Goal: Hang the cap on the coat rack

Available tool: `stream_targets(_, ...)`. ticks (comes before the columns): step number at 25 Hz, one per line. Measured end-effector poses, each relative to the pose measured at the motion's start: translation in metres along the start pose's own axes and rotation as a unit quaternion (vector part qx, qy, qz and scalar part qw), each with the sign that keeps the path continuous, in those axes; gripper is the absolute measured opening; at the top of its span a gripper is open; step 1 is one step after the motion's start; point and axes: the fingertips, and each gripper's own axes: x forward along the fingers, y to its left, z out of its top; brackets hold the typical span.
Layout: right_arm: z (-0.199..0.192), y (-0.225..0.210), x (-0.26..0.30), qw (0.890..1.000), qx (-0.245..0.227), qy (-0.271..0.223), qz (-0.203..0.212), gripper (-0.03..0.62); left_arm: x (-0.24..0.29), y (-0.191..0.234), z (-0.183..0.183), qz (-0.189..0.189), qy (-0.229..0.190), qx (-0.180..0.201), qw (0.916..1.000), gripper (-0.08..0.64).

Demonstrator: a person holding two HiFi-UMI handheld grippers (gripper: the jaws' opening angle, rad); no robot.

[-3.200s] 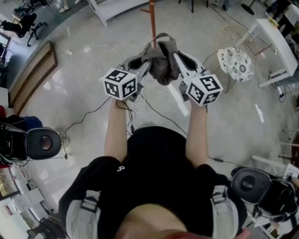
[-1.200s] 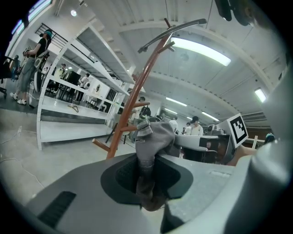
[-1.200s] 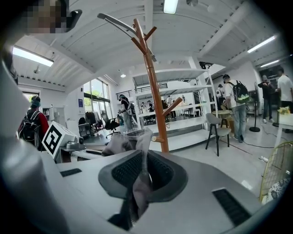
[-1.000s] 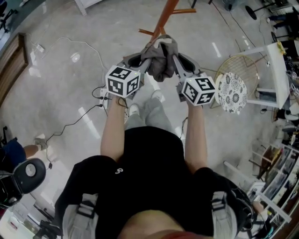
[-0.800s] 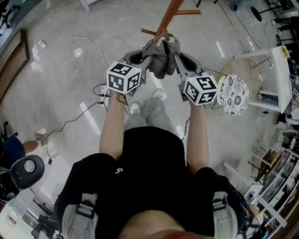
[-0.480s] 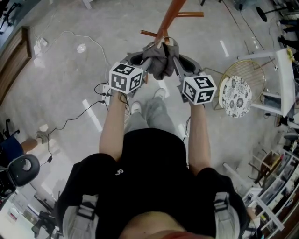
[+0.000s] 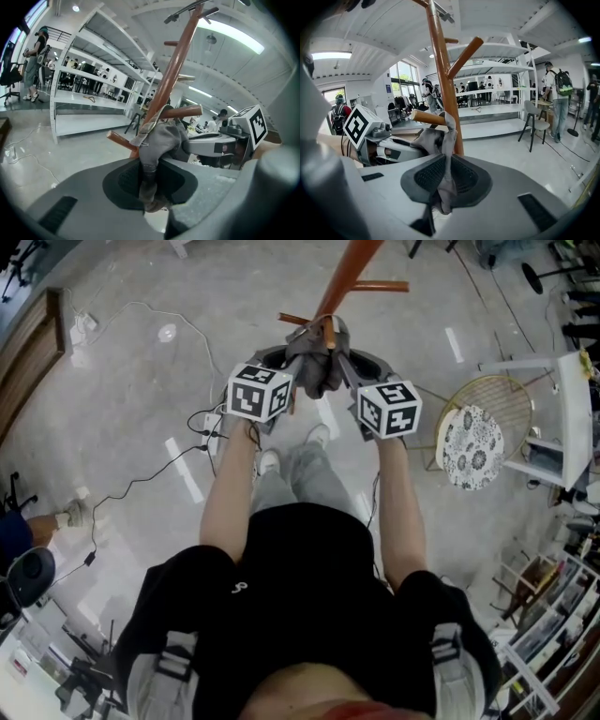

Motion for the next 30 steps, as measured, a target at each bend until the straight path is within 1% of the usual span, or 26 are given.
stream_targets(5,-0.011,-0.008,0.017,1.0,0.009,0.021,-0.001,0.031,0.012,0.01,-0.006,0.022,0.012,-0.007,0.9997,0.055)
stream_targets(9,-0.018,-0.011,0.023,1.0,0.023,0.018,-0.011,0.034,0.016,0.011,-0.01,0.027,0.012,-0.013,0.9995,0.068)
stream_targets(10,-0.019,-0.012,0.022,0.999,0.029,0.014,-0.016,0.045,0.015,0.011,-0.011,0.028,0.013,-0.015,0.9994,0.081)
stream_targets(11,-0.019,-0.011,0.022,0.999,0.034,0.01,-0.02,0.073,0.014,0.012,-0.012,0.03,0.015,-0.015,0.9993,0.1)
stream_targets(12,-0.02,-0.01,0.021,0.999,0.039,0.008,-0.022,0.115,0.012,0.013,-0.014,0.034,0.018,-0.014,0.9992,0.122)
stream_targets(13,-0.021,-0.008,0.02,0.999,0.042,0.006,-0.023,0.135,0.009,0.015,-0.016,0.038,0.021,-0.011,0.999,0.144)
stream_targets(15,-0.023,-0.004,0.016,0.999,0.046,0.0,-0.026,0.135,0.002,0.017,-0.019,0.043,0.023,-0.009,0.9988,0.187)
stream_targets(17,-0.024,0.001,0.009,0.998,0.053,-0.008,-0.033,0.135,-0.008,0.018,-0.02,0.04,0.017,-0.012,0.999,0.209)
stream_targets(20,-0.009,0.011,-0.005,0.996,0.062,-0.043,-0.049,0.12,-0.029,0.02,-0.013,0.028,-0.011,-0.02,0.9994,0.212)
stream_targets(22,0.009,0.019,-0.017,0.994,0.058,-0.074,-0.061,0.107,-0.046,0.018,0.0,0.023,-0.044,-0.019,0.9986,0.212)
stream_targets(25,0.038,0.031,-0.04,0.988,0.05,-0.122,-0.081,0.087,-0.073,0.004,0.029,0.014,-0.098,-0.003,0.9951,0.206)
stream_targets(27,0.06,0.042,-0.059,0.983,0.041,-0.156,-0.09,0.072,-0.092,-0.008,0.051,0.014,-0.133,0.009,0.9909,0.179)
stream_targets(30,0.094,0.059,-0.087,0.973,0.017,-0.206,-0.101,0.046,-0.122,-0.025,0.082,0.02,-0.182,0.024,0.9828,0.093)
